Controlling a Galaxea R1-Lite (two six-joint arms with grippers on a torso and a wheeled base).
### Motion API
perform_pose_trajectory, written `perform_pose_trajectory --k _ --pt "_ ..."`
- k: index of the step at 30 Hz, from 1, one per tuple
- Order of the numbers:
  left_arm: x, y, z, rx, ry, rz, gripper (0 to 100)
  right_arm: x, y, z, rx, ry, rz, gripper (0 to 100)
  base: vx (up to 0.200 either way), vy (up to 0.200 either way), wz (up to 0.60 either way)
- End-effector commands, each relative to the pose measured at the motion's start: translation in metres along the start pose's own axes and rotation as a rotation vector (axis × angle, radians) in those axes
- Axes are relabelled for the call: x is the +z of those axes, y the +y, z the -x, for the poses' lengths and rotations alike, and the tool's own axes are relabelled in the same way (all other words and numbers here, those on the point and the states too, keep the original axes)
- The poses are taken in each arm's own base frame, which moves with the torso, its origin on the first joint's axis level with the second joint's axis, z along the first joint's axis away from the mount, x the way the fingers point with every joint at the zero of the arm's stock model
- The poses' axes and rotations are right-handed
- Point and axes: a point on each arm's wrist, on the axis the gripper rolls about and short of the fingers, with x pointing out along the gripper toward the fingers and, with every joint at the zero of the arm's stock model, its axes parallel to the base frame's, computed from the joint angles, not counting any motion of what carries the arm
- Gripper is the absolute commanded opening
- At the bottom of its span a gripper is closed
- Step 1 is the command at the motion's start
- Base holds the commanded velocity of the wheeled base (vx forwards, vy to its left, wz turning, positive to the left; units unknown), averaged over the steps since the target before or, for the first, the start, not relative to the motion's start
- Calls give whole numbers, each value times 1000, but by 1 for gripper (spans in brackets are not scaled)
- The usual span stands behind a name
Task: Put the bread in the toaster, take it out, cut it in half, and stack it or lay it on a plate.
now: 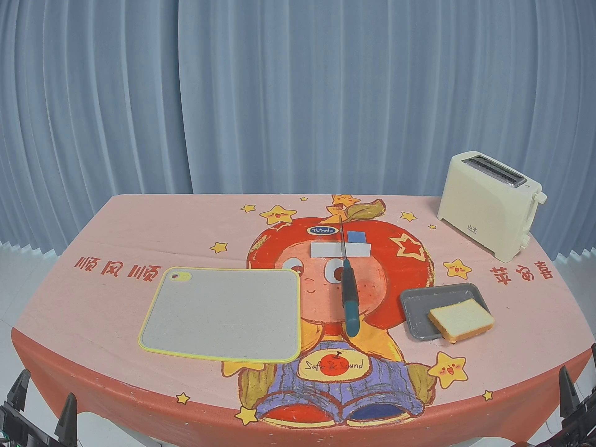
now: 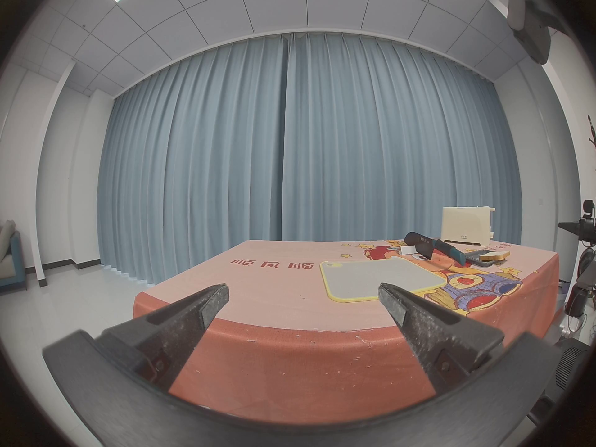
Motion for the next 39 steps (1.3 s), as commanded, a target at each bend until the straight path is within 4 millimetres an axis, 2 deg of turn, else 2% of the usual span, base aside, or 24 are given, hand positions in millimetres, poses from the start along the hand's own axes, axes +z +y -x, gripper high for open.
perform_pose_trajectory --k 1,39 --pt "-5 0 0 1 1 1 100 -5 0 0 1 1 0 100 0 0 0" --pt "-5 0 0 0 1 1 100 -5 0 0 -15 0 -7 100 0 0 0"
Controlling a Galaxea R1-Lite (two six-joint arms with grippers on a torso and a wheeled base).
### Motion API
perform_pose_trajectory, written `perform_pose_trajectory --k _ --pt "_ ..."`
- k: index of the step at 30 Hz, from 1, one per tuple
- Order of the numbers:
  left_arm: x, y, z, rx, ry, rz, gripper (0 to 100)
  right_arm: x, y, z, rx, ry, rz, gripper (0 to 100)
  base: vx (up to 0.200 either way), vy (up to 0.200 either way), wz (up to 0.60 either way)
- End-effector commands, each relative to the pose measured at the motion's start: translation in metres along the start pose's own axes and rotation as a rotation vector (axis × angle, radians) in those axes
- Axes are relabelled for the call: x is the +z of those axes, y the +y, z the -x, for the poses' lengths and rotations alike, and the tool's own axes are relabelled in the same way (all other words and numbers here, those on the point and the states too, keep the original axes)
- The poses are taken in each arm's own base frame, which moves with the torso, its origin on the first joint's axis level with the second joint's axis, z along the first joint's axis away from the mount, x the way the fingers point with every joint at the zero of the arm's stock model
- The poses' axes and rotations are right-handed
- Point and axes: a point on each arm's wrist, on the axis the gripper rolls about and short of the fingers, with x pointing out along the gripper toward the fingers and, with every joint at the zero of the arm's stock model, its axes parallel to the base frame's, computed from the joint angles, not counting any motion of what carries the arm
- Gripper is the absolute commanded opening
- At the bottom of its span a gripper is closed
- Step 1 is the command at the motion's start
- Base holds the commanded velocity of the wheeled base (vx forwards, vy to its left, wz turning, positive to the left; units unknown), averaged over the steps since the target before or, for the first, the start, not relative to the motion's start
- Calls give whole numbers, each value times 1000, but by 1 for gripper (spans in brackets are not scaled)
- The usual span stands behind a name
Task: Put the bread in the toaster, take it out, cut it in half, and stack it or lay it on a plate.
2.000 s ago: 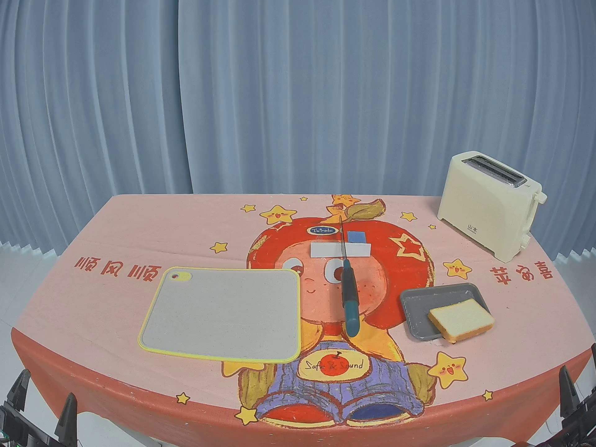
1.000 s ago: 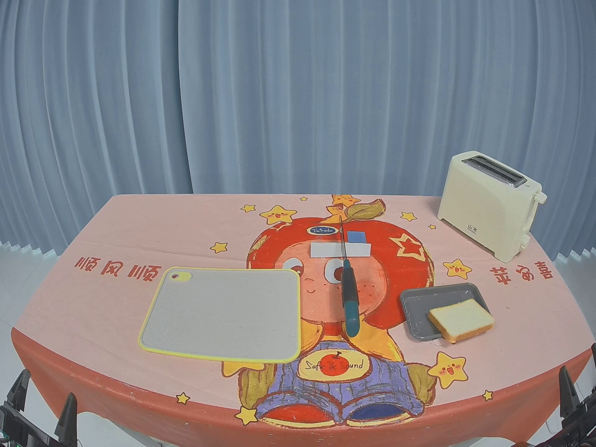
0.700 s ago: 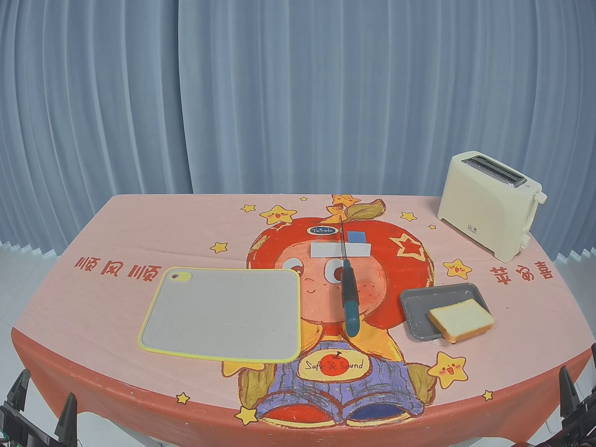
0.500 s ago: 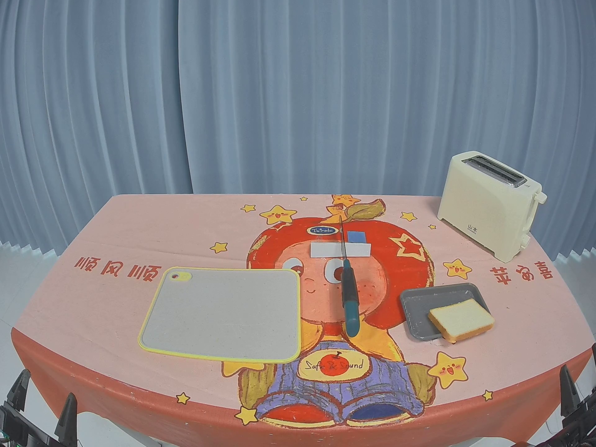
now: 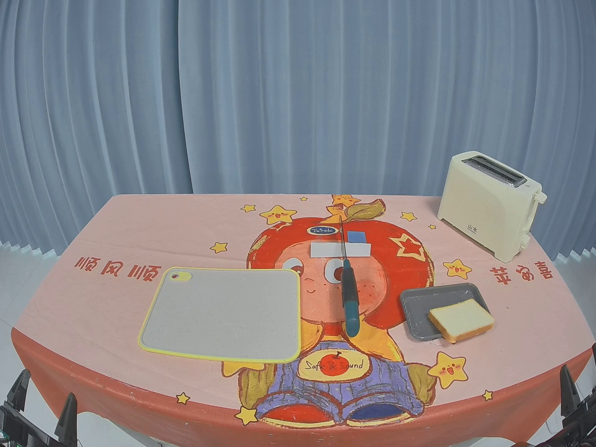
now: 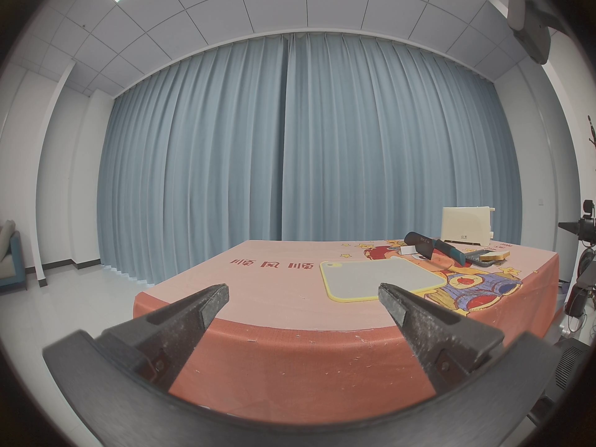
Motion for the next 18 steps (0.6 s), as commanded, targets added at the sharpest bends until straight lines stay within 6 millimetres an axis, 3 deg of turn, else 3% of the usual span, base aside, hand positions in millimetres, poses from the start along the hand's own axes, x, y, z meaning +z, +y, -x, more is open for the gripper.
perform_pose_trajectory --k 1,18 --pt "-5 0 0 2 1 0 100 -5 0 0 2 1 0 100 0 0 0" --pt "-5 0 0 2 1 0 100 -5 0 0 7 1 28 100 0 0 0"
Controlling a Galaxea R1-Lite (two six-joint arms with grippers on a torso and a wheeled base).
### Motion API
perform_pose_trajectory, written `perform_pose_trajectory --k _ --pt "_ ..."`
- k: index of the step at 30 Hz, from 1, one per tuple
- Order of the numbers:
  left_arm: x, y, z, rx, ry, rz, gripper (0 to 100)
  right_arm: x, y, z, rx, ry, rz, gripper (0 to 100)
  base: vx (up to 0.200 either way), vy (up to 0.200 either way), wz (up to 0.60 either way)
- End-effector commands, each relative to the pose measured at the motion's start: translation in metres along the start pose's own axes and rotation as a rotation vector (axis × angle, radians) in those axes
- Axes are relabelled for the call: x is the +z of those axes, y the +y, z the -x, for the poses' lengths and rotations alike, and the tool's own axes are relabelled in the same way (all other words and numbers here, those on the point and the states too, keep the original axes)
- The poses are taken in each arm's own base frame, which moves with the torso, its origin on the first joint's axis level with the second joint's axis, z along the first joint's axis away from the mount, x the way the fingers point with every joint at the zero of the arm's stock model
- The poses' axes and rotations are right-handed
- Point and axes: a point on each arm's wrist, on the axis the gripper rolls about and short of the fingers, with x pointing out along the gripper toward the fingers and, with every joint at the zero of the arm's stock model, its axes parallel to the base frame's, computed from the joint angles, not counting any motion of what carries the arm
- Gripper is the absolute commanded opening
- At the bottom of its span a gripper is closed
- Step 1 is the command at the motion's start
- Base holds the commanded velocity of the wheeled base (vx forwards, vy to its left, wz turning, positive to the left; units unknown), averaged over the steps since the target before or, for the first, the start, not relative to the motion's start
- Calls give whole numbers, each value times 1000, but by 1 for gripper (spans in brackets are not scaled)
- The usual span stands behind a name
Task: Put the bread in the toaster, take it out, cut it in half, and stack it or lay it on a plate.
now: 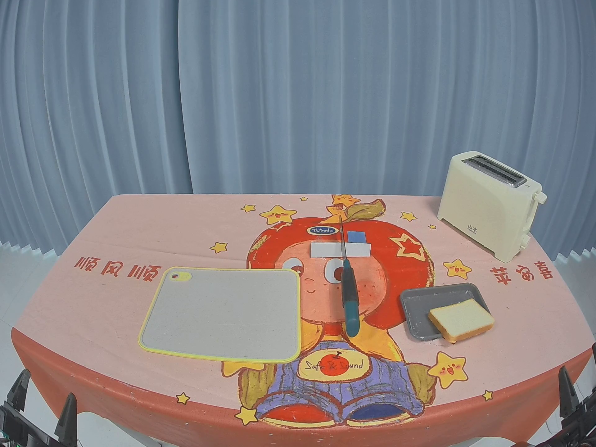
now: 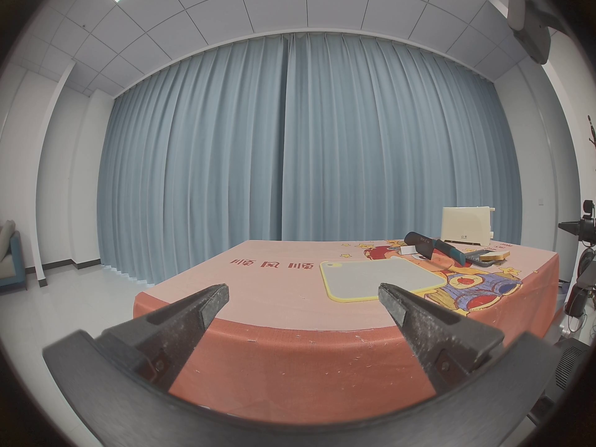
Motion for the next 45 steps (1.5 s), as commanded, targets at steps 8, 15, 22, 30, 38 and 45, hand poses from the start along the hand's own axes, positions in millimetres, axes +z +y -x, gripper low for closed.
perform_pose_trajectory --k 8,15,22,30,38,45 --pt "-5 0 0 1 1 0 100 -5 0 0 2 -1 5 100 0 0 0" --pt "-5 0 0 0 1 0 100 -5 0 0 -4 -1 3 100 0 0 0" --pt "-5 0 0 0 1 0 100 -4 0 0 -4 -6 0 100 0 0 0" --pt "-5 0 0 0 1 0 100 8 0 1 1 -124 -8 100 0 0 0" --pt "-5 0 0 0 1 0 100 8 1 1 36 -121 0 100 0 0 0" --pt "-5 0 0 1 1 0 100 31 3 9 111 -206 -51 100 0 0 0"
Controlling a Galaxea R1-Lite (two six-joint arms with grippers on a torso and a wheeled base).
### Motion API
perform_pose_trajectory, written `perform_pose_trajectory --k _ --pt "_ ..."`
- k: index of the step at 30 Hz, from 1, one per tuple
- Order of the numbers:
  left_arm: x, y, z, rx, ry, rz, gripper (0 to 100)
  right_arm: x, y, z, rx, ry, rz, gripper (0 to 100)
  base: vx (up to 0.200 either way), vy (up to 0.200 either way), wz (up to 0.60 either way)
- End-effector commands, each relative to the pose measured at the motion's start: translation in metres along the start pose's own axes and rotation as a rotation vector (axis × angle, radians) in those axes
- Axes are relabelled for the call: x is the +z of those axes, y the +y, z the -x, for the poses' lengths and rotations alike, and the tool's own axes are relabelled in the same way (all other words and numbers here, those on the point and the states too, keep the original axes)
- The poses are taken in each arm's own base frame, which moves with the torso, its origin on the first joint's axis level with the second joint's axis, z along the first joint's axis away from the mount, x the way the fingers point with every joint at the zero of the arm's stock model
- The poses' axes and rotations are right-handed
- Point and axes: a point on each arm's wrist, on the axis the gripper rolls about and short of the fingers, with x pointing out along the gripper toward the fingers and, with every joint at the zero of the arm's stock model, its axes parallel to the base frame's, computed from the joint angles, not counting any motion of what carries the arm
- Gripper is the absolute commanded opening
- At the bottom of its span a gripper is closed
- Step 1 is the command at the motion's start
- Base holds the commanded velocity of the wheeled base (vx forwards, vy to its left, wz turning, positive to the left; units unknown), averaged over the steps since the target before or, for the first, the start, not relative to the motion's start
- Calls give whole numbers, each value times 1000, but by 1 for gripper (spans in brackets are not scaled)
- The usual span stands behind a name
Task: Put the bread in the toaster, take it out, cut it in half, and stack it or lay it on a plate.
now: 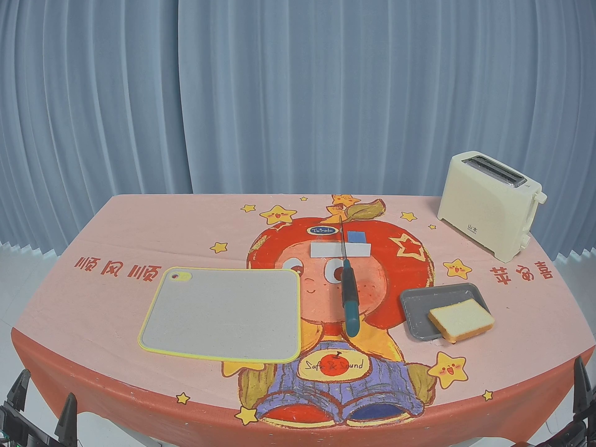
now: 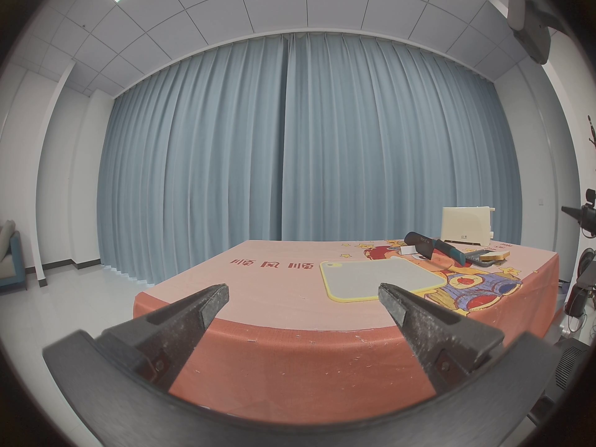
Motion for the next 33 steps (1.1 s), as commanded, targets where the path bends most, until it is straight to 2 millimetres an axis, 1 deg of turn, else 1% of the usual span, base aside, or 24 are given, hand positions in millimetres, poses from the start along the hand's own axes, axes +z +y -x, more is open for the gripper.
perform_pose_trajectory --k 1,4,10,14,17,20,22,23,24,26,29,33 --pt "-5 0 0 1 1 0 100 15 2 5 35 -61 -42 100 0 0 0" --pt "-5 0 0 -1 1 0 100 16 3 4 70 -53 -44 100 0 0 0" --pt "-5 0 0 1 0 0 100 15 3 -7 98 43 -65 100 0 0 0" --pt "-5 0 0 1 1 0 100 14 3 -9 99 74 -70 100 0 0 0" --pt "-5 0 0 -1 0 0 100 11 2 -13 98 116 -82 100 0 0 0" --pt "-5 0 0 1 1 0 100 5 2 -17 103 174 -140 100 0 0 0" --pt "-5 0 0 1 1 0 100 5 2 -18 102 175 -144 100 0 0 0" --pt "-5 0 0 1 1 0 100 0 1 -21 129 233 -189 100 0 0 0" --pt "-5 0 0 1 1 0 100 0 1 -21 129 233 -189 100 0 0 0" --pt "-5 0 0 1 1 0 100 -2 2 -23 182 289 -232 100 0 0 0" --pt "-5 0 0 -1 1 0 100 2 3 -29 243 354 -255 100 0 0 0" --pt "-5 0 0 -1 1 0 100 4 3 -40 272 436 -266 100 0 0 0"
